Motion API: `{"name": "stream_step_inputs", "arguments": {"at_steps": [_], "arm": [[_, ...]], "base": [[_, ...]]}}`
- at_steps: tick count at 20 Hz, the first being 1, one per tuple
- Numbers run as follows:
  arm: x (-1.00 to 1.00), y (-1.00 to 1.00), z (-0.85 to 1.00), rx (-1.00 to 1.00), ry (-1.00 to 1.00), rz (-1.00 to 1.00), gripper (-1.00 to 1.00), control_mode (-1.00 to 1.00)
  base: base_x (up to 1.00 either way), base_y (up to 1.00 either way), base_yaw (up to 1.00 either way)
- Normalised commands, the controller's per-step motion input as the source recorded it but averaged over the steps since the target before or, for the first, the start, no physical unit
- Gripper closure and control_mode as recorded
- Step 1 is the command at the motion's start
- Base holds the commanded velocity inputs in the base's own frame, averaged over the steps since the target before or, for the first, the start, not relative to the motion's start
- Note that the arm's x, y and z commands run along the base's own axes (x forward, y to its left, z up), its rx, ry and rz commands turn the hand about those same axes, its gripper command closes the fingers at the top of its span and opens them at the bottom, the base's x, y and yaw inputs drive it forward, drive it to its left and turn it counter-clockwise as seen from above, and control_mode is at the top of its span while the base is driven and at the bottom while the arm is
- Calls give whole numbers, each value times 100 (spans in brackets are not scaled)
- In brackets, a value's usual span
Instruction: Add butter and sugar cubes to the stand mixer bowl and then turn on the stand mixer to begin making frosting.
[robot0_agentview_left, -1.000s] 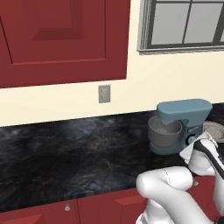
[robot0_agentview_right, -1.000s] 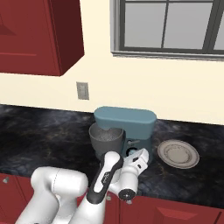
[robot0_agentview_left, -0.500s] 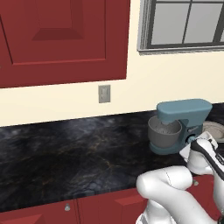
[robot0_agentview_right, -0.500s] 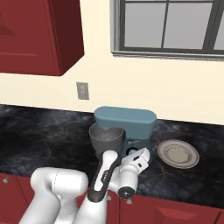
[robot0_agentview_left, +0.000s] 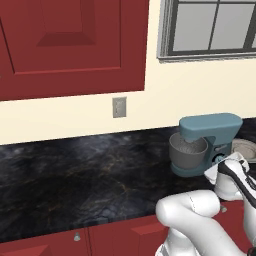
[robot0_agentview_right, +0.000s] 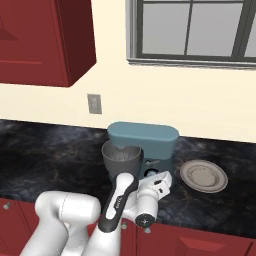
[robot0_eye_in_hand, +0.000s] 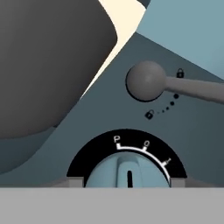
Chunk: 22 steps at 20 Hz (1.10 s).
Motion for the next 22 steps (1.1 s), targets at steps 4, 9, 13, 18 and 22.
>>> {"name": "stream_step_inputs", "arguments": {"at_steps": [4, 9, 13, 18, 22], "arm": [[-2, 0, 0, 23, 0, -1, 100, -100], [0, 0, 11, 27, 0, -3, 100, -100], [0, 0, 11, 31, 0, -3, 100, -100], [0, 0, 11, 30, 0, -3, 100, -100], [-1, 0, 19, 29, 0, -3, 100, -100]], "base": [[0, 0, 0], [0, 0, 0], [0, 0, 0], [0, 0, 0], [0, 0, 0]]}}
